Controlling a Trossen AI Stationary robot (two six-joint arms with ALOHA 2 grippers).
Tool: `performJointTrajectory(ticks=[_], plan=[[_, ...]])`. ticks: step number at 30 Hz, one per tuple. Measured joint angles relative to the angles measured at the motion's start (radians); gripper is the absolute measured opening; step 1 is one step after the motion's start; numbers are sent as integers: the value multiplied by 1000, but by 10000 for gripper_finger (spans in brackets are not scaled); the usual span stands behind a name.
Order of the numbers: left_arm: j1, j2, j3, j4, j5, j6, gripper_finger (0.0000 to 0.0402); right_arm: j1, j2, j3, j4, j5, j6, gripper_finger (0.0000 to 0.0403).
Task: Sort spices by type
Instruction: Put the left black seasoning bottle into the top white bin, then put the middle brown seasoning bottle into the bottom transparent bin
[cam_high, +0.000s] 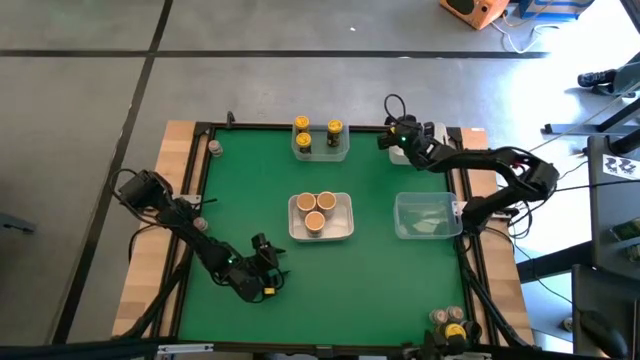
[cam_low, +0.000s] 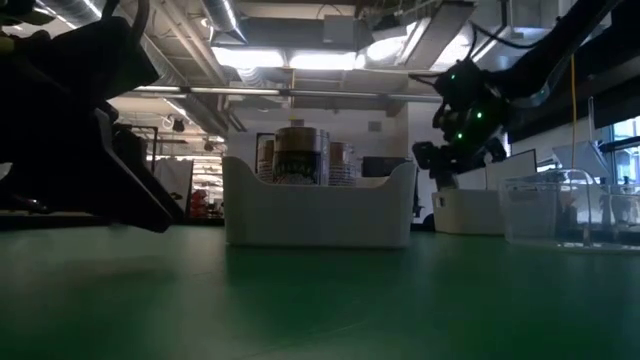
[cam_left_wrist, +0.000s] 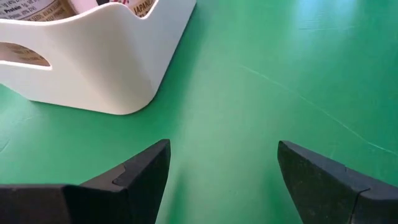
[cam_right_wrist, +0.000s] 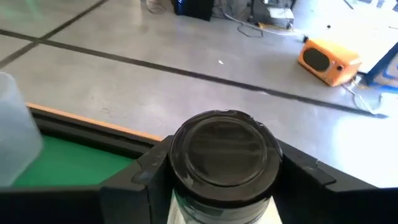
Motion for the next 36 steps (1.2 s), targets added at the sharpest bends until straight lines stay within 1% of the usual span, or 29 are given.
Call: performJointTrajectory(ticks=[6, 10, 12, 17, 21, 25, 29, 33, 36], plan=[[0, 0, 0, 1, 0, -3, 280, -40, 63, 0, 15, -25, 87, 206], [-1, 0, 0, 1, 0, -3, 280, -43, 74, 0, 19, -23, 87, 207], [-1, 0, 0, 1, 0, -4, 280, -43, 74, 0, 20, -23, 87, 221], [-1, 0, 0, 1, 0, -4, 280, -43, 74, 0, 18, -14, 87, 274], [-1, 0, 0, 1, 0, -7, 280, -43, 74, 0, 18, -14, 81, 297], [-1, 0, 0, 1, 0, -7, 280, -40, 64, 20, 6, -14, 34, 302], [-1, 0, 0, 1, 0, -5, 280, -15, 15, 65, -40, 4, -23, 300], [-1, 0, 0, 1, 0, -4, 280, 27, -56, 148, -151, 47, -115, 295], [-1, 0, 0, 2, 0, -4, 280, 67, -100, 227, -262, 56, -172, 293]])
